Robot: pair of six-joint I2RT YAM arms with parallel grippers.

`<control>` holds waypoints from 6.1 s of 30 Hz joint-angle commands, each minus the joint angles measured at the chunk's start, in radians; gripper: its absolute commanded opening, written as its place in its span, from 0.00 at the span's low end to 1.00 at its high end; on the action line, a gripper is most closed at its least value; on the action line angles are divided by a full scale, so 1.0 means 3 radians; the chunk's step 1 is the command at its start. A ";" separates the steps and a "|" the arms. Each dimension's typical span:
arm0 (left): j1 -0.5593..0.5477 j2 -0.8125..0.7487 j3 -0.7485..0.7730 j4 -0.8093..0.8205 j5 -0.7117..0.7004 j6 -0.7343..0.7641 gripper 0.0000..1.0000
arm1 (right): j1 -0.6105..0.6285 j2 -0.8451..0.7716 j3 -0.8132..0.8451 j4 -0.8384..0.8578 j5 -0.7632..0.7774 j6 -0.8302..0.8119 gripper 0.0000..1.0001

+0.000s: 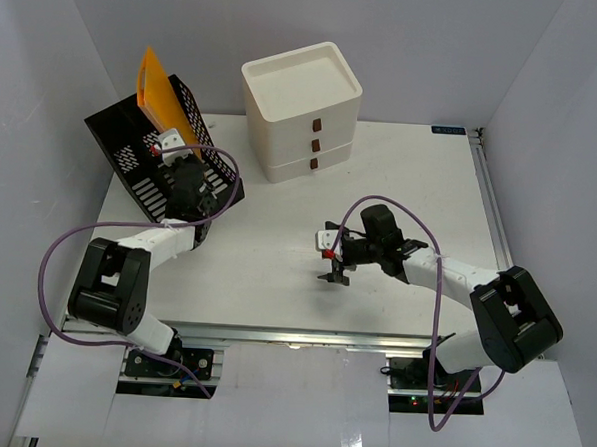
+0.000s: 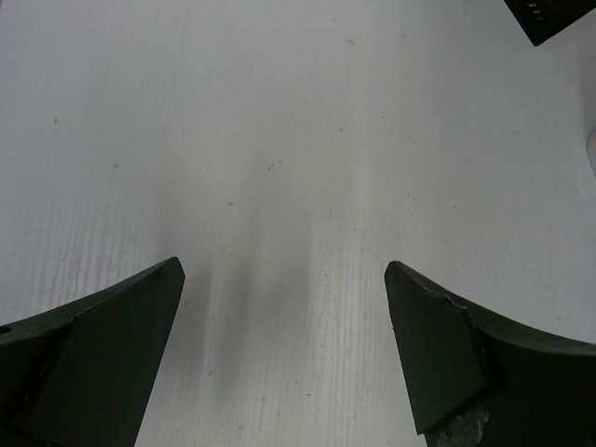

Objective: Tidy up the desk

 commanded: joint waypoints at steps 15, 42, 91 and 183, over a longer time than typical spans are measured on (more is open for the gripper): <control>0.0056 -0.1471 -0.0781 -0.1284 -0.0109 0.0409 0.00 | -0.0043 -0.0101 -0.0014 0.0064 -0.0117 0.0031 0.95; 0.0159 -0.1871 -0.0652 -0.1010 0.1084 0.0283 0.00 | 0.0966 0.2246 0.3222 -0.0459 0.0094 -0.1401 0.97; 0.0438 -0.1126 -0.0681 0.0022 0.1633 0.0585 0.00 | 0.1208 0.2950 0.3510 -0.0142 0.0472 -0.1211 0.42; 0.0522 -0.2622 0.0327 -0.2574 0.2358 -0.0042 0.98 | -0.0209 0.1010 0.2531 -0.0782 -0.0197 0.1720 0.90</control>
